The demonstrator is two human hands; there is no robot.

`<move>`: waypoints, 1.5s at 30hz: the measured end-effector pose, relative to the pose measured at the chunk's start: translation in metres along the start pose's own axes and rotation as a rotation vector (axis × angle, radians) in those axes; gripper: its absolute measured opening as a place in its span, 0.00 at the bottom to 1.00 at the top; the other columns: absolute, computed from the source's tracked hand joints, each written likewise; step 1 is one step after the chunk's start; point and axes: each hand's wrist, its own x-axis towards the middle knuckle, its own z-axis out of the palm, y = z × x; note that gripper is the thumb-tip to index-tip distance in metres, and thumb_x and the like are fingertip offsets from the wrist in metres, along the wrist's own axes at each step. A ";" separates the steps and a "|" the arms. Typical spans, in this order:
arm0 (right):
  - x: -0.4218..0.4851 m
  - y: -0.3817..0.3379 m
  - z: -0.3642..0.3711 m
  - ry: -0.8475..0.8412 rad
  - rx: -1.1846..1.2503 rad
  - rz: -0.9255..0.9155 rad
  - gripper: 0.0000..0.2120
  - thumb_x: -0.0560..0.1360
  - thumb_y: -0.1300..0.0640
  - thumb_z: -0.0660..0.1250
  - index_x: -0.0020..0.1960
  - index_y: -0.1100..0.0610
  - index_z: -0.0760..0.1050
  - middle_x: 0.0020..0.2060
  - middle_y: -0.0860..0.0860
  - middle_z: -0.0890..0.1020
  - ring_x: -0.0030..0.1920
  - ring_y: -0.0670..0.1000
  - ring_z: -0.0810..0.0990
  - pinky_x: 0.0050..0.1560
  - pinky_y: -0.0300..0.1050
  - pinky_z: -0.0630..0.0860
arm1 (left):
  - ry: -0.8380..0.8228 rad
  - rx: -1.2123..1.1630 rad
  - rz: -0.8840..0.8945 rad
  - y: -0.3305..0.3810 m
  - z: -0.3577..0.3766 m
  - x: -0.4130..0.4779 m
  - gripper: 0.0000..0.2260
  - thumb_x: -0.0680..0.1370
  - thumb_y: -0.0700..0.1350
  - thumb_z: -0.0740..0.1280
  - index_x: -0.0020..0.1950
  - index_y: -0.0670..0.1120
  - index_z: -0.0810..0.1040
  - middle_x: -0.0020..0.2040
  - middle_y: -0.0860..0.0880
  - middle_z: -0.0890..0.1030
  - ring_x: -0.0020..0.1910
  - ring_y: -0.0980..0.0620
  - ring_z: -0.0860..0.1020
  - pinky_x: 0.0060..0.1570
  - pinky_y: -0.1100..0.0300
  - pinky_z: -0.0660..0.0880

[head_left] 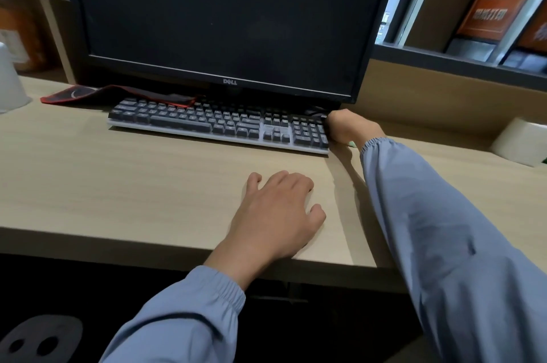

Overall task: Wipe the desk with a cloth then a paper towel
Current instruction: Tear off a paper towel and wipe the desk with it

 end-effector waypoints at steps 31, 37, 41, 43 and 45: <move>-0.289 -0.013 -0.001 -0.007 -0.006 -0.227 0.13 0.84 0.57 0.58 0.64 0.47 0.76 0.60 0.50 0.81 0.46 0.51 0.80 0.45 0.43 0.73 | -0.020 0.065 0.002 0.001 0.002 0.002 0.22 0.83 0.58 0.51 0.74 0.54 0.69 0.74 0.54 0.73 0.74 0.52 0.68 0.75 0.40 0.58; -0.355 -0.028 0.007 0.027 0.095 -0.162 0.29 0.79 0.67 0.57 0.78 0.51 0.64 0.77 0.51 0.66 0.61 0.62 0.80 0.55 0.57 0.78 | -0.026 0.067 -0.006 0.002 0.002 0.002 0.22 0.83 0.58 0.51 0.74 0.54 0.69 0.74 0.54 0.73 0.72 0.52 0.69 0.75 0.40 0.58; -0.368 -0.036 0.021 0.034 0.076 -0.112 0.33 0.79 0.68 0.56 0.82 0.53 0.55 0.80 0.53 0.58 0.62 0.62 0.79 0.52 0.57 0.79 | -0.022 0.073 -0.007 0.002 0.002 0.002 0.22 0.83 0.58 0.51 0.74 0.54 0.69 0.74 0.54 0.74 0.73 0.53 0.69 0.75 0.42 0.59; -0.372 -0.034 0.020 0.062 0.109 -0.110 0.35 0.77 0.69 0.57 0.82 0.52 0.56 0.80 0.50 0.59 0.62 0.60 0.79 0.52 0.56 0.80 | -0.022 0.075 -0.008 0.002 0.003 0.002 0.22 0.83 0.58 0.51 0.74 0.54 0.69 0.74 0.53 0.74 0.73 0.52 0.69 0.75 0.41 0.59; -0.375 -0.030 0.017 0.078 0.138 -0.120 0.36 0.75 0.70 0.57 0.80 0.50 0.59 0.79 0.48 0.62 0.63 0.61 0.79 0.52 0.57 0.79 | -0.023 0.074 -0.008 0.002 0.003 0.002 0.23 0.83 0.58 0.50 0.75 0.54 0.69 0.74 0.54 0.74 0.73 0.53 0.69 0.75 0.41 0.58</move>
